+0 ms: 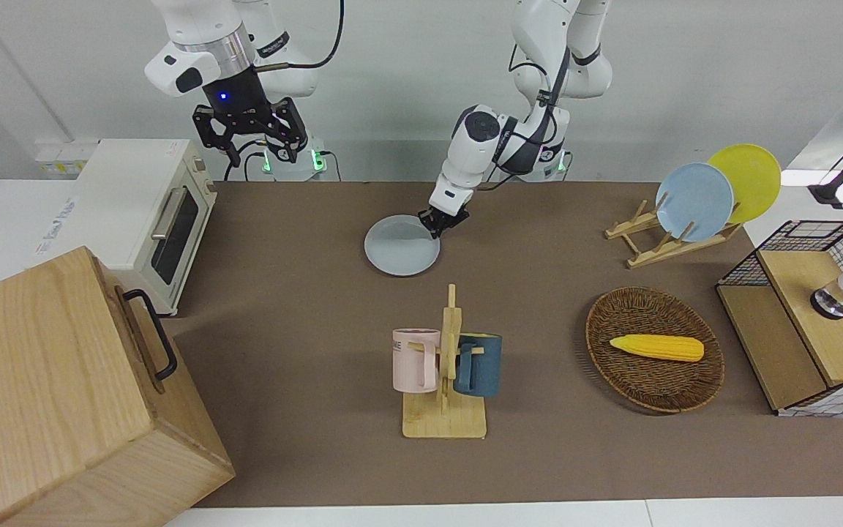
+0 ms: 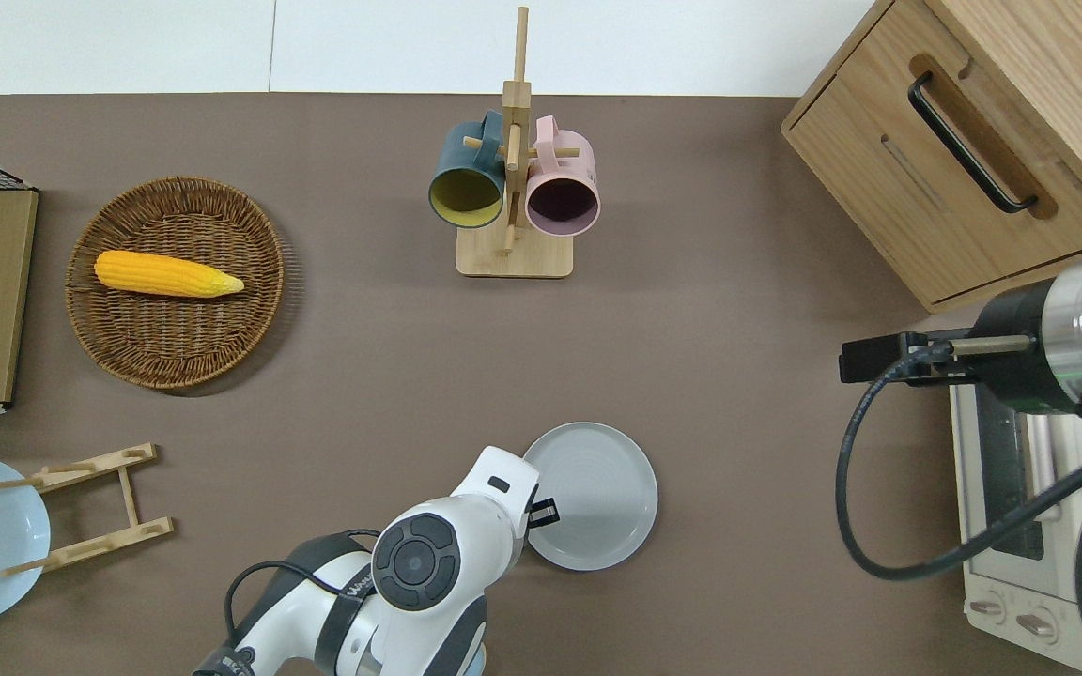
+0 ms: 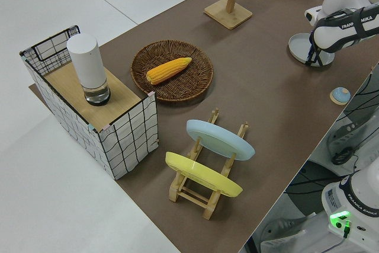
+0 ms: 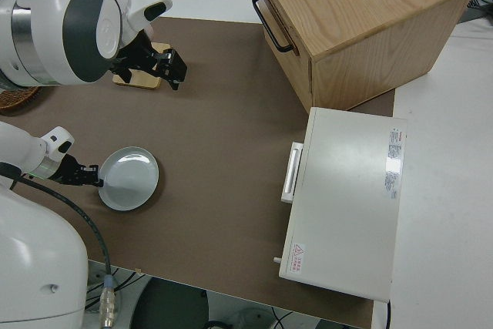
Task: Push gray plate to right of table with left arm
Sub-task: 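Keep pushing the gray plate farther toward the right arm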
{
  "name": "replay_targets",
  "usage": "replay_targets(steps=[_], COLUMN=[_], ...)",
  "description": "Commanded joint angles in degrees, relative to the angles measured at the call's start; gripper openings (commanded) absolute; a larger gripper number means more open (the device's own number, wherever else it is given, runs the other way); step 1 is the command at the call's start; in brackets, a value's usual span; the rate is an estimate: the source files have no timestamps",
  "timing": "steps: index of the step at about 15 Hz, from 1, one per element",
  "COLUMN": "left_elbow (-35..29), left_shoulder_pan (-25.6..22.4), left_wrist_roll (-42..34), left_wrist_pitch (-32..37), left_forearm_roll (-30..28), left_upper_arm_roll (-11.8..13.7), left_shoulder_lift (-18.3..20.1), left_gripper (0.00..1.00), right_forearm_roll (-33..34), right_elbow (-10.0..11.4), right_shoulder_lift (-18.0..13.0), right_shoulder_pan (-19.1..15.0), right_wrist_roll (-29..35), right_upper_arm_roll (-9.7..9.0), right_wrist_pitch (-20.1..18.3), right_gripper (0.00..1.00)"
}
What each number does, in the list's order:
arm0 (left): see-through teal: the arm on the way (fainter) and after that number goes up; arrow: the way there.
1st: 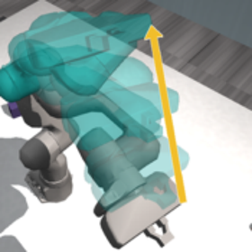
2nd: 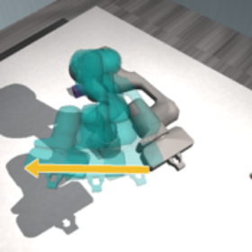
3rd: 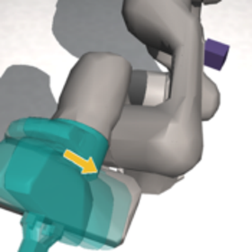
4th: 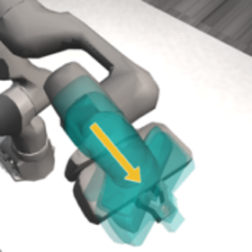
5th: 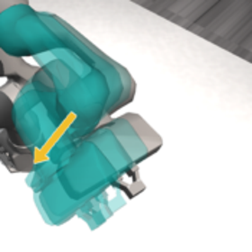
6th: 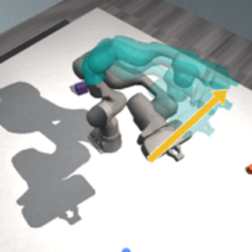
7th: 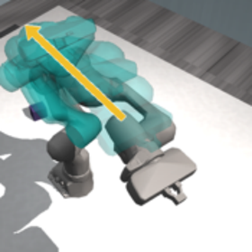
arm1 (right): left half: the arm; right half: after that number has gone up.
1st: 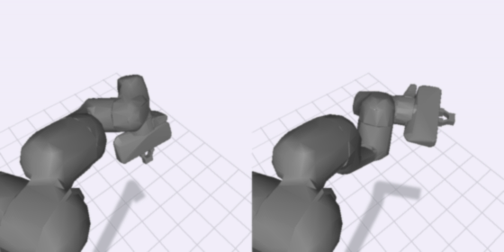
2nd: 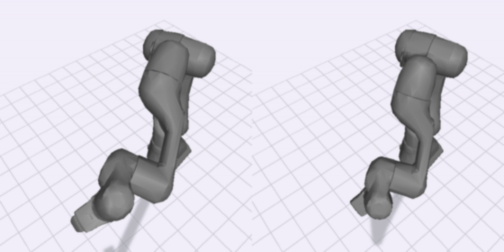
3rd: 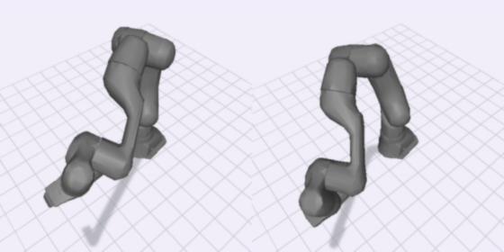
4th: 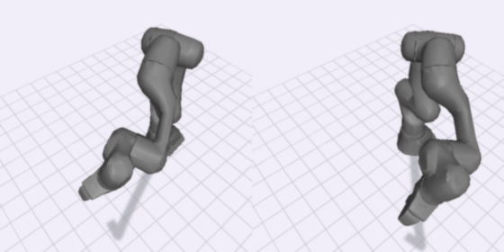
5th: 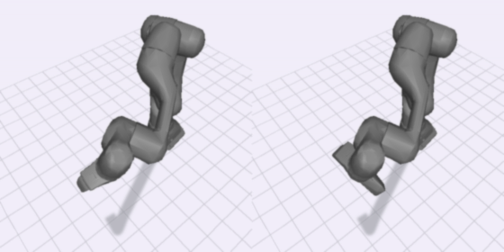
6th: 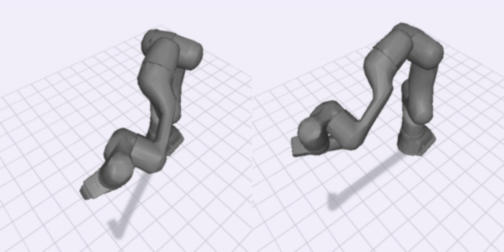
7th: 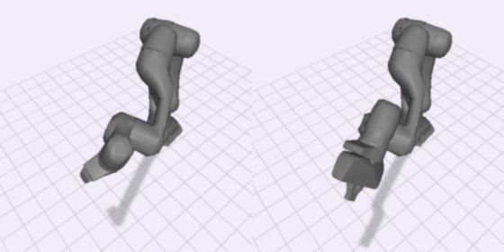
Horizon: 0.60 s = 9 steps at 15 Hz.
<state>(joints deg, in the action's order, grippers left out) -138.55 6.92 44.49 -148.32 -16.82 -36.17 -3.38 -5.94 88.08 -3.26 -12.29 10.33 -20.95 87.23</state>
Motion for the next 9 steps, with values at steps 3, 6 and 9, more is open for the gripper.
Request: replay_targets(steps=[3,6,9], left_elbow=[5.21,10.39,14.44], left_shoulder_pan=[8.18,13.97,17.59], left_wrist_roll=[1.12,1.04,1.13], left_wrist_pitch=[-4.08,-4.52,-5.30], left_forearm_roll=[-0.50,-0.23,-0.32], left_upper_arm_roll=[4.08,7.50,9.01], left_shoulder_lift=[-7.16,-11.11,-14.46], left_gripper=[0.00,0.00,0.00], right_forearm_roll=[-0.92,-0.92,-0.92], right_elbow=[-0.81,-0.81,-0.81], right_shoulder_lift=[0.36,0.36,0.36], right_shoulder_pan=[-0.37,-0.37,-0.37], right_wrist_roll=[0.12,0.12,0.12], right_upper_arm_roll=[-0.23,-0.23,-0.23], right_wrist_pitch=[-0.40,-0.40,-0.31], right_gripper=[0.996,0.996,0.996])
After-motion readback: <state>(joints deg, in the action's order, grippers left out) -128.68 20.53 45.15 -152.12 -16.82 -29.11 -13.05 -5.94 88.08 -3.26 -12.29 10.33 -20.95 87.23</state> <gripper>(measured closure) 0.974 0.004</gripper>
